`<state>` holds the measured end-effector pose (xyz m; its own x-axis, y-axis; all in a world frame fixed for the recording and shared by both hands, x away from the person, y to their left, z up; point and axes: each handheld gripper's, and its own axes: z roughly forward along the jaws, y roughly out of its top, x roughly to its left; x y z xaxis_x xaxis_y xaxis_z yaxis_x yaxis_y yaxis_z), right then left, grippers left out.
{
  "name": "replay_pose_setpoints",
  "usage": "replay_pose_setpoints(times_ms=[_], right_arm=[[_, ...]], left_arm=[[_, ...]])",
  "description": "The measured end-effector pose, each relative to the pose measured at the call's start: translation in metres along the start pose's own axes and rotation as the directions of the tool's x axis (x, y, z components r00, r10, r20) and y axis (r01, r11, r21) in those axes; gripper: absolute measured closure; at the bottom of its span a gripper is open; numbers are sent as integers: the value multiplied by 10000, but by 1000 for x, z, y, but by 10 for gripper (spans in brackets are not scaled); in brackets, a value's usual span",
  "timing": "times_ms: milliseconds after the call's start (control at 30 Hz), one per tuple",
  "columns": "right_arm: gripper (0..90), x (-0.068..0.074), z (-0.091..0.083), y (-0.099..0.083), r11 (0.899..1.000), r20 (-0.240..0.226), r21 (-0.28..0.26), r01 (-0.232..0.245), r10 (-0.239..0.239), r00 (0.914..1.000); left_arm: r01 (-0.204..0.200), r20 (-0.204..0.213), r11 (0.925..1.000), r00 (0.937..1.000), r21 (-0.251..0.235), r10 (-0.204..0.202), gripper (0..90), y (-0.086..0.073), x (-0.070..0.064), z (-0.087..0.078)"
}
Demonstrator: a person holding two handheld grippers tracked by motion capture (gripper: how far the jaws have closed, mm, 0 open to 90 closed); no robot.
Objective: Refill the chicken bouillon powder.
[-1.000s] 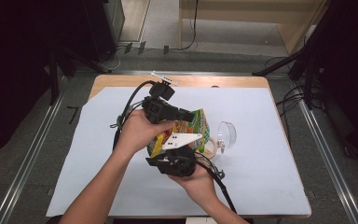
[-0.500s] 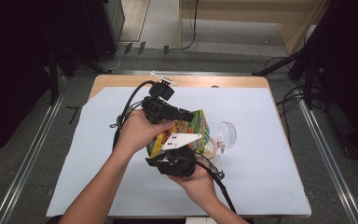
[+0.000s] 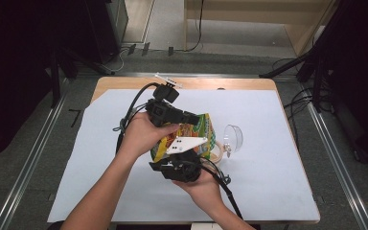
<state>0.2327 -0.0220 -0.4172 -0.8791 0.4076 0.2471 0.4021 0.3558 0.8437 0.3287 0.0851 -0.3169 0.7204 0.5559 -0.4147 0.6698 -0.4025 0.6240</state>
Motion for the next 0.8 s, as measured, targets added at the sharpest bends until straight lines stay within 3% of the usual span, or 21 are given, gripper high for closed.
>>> replay_pose_setpoints(times_ms=[800], right_arm=[[776, -1, 0, -1, 10000, 52, 22, 24, -24, 10000]], left_arm=[[-93, -31, 10000, 10000, 10, 93, 775, 0, 0, 1]])
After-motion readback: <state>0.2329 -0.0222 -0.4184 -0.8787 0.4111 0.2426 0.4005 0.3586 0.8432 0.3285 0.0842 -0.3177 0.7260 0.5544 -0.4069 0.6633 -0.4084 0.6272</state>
